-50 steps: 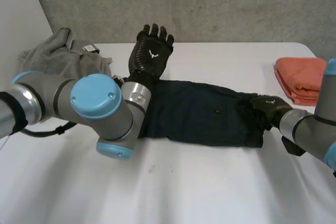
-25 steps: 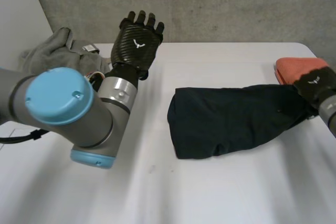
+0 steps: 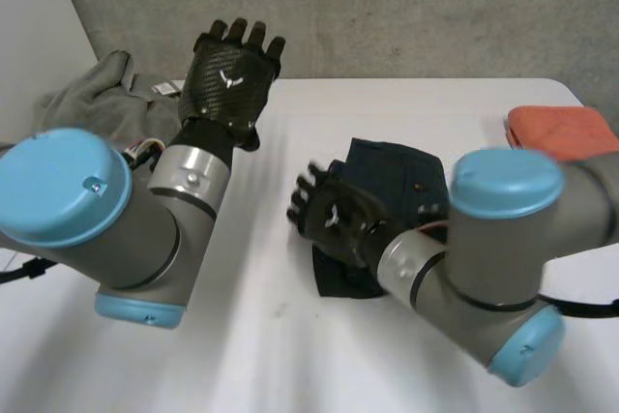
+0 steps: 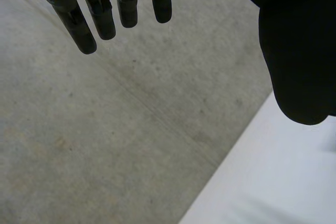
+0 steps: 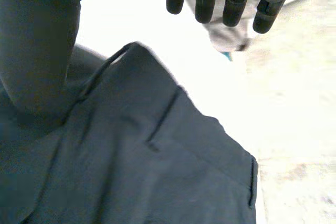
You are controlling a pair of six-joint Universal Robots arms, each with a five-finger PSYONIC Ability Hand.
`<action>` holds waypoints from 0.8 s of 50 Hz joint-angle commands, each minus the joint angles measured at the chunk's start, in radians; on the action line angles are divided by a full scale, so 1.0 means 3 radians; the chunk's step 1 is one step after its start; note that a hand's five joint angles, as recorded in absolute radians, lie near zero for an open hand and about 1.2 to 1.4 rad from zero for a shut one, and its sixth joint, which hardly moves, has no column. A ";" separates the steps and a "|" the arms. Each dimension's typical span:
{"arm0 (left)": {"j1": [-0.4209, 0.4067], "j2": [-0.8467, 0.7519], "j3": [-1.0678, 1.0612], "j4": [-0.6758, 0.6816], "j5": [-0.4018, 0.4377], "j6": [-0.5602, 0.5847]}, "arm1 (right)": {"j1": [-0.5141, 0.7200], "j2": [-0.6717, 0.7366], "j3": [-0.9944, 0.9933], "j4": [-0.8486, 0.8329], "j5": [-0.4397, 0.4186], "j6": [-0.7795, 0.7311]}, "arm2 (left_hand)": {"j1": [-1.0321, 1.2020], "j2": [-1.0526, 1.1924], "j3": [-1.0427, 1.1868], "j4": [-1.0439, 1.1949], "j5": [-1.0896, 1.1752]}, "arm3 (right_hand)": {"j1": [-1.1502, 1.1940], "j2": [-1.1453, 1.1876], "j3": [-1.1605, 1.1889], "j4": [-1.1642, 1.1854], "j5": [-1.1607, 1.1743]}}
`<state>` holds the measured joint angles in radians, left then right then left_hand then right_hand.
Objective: Fold the laundry.
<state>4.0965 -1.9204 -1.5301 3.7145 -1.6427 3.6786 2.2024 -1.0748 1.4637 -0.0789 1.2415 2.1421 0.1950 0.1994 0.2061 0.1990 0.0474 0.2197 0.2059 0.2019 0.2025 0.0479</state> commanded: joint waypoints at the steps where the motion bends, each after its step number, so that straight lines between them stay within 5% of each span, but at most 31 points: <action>1: -0.0089 -0.0082 0.0456 -0.0028 -0.0006 -0.0245 | -0.0539 -0.0655 0.0076 -0.0029 -0.0043 0.1738 | -0.0037 -0.0051 -0.0073 -0.0050 -0.0126 | -0.0151 -0.0105 -0.0091 -0.0093 -0.0160; 9: -0.0482 -0.0760 0.1340 -0.0517 0.0086 -0.0629 | -0.1480 -0.0912 0.0152 0.0287 -0.0027 0.2845 | -0.0026 -0.0041 -0.0063 -0.0040 -0.0116 | -0.0151 -0.0105 -0.0091 -0.0093 -0.0160; 20: -0.0861 -0.2014 0.2604 -0.1214 0.0409 -0.0655 | -0.1768 -0.0508 0.0061 0.0493 -0.0032 0.2882 | -0.0036 -0.0051 -0.0073 -0.0050 -0.0126 | -0.0151 -0.0105 -0.0091 -0.0093 -0.0160; 40: -0.0718 -0.2153 0.2344 -0.2201 -0.0726 -0.0517 | -0.1349 0.0612 -0.0578 0.0651 -0.0273 0.2601 | 0.0022 0.0008 -0.0014 0.0009 -0.0067 | -0.0151 -0.0105 -0.0091 -0.0093 -0.0160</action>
<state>3.8800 -2.5777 -0.8002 3.1155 -1.7844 3.5128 1.7772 -0.9714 1.3365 0.0899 1.1657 2.9898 0.1950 0.1995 0.2061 0.1990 0.0474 0.2198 0.2059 0.2016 0.2020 0.0473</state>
